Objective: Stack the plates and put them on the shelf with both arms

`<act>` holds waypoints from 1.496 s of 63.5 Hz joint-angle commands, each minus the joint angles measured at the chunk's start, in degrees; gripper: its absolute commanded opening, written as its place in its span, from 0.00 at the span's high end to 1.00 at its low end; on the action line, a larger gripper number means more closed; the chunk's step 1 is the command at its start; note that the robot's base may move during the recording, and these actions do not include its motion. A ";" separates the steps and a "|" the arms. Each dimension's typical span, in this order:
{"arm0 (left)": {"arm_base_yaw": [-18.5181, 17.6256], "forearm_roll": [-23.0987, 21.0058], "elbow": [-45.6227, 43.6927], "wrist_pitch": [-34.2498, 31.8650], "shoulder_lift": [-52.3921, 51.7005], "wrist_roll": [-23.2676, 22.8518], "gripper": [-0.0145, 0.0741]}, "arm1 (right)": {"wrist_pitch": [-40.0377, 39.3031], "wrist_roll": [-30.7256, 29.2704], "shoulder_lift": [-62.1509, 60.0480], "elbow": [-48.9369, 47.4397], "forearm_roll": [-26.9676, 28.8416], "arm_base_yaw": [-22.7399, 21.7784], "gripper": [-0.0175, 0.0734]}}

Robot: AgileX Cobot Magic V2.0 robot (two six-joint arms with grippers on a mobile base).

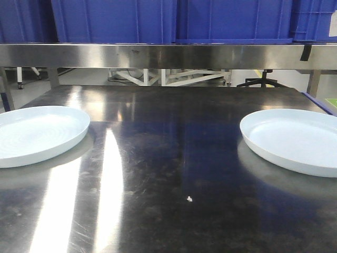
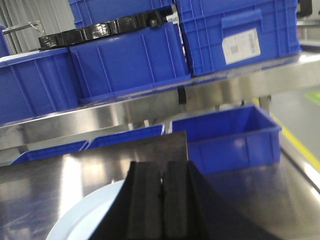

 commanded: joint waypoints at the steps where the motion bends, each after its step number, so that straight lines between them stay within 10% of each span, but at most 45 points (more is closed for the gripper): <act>1: -0.04 0.30 -2.09 -4.22 0.06 0.10 0.73 | 4.26 0.64 1.34 -6.56 -0.02 -0.04 0.75; 29: -0.04 0.66 -2.09 -4.22 0.06 0.10 0.73 | 15.88 0.64 42.78 -32.42 -1.11 -0.04 0.75; 64: -0.04 2.96 -2.09 -6.72 0.06 0.24 0.71 | 12.33 0.64 54.88 -34.48 -1.11 -0.04 0.74; 79: -0.04 3.11 -2.09 -10.42 1.86 0.67 0.21 | 10.97 -0.28 54.91 -34.48 -1.11 -0.04 0.19; 95: -0.04 3.11 -2.09 -8.51 12.23 -0.97 0.13 | 11.30 -0.28 54.91 -34.48 -1.11 -0.04 0.18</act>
